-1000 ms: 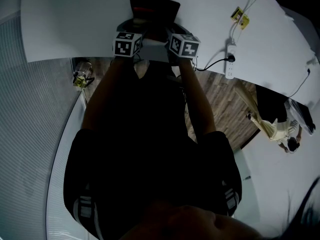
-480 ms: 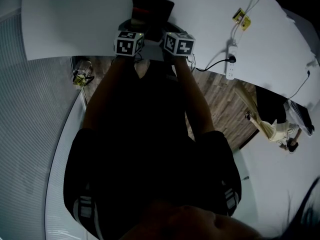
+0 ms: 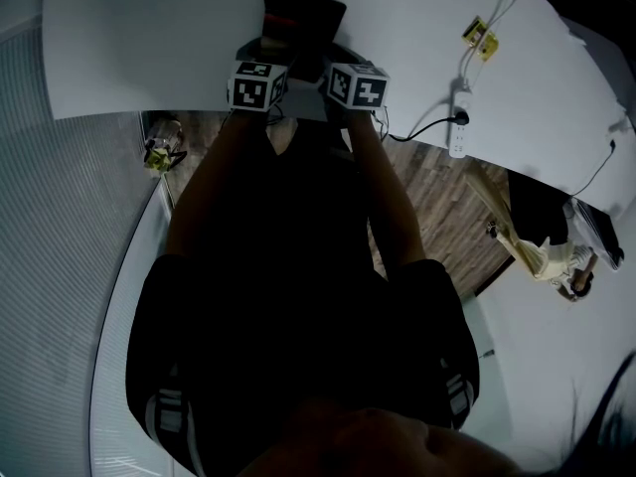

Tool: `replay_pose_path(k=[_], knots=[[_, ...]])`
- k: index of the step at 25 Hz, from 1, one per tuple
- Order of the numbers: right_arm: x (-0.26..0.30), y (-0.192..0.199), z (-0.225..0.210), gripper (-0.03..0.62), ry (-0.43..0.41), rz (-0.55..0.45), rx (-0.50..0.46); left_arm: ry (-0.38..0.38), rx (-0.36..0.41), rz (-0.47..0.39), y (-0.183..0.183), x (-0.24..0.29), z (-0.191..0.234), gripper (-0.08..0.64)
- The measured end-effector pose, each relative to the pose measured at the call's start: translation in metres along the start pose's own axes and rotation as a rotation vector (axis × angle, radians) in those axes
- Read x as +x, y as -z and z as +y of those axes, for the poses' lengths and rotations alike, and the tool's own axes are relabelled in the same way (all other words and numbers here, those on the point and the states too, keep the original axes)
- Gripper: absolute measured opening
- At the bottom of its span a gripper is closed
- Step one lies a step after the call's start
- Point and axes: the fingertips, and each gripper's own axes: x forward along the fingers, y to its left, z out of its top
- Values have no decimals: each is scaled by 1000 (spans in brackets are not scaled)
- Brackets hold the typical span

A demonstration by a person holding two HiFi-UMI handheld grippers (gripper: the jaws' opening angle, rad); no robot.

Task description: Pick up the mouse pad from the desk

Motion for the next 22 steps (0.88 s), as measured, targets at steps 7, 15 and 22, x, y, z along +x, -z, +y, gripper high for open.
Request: replay_pose_path(k=[7,15,22], knots=[[3,-1,4,114,-7,5,-13,1,2,-2,0,1,1,264],[7,-3,9,106,-12,11,-22,10,-5,0,-1,0,1,264],[9,-3,11,105,-23,15,-29,-3,-4,3,0,1,1,259]])
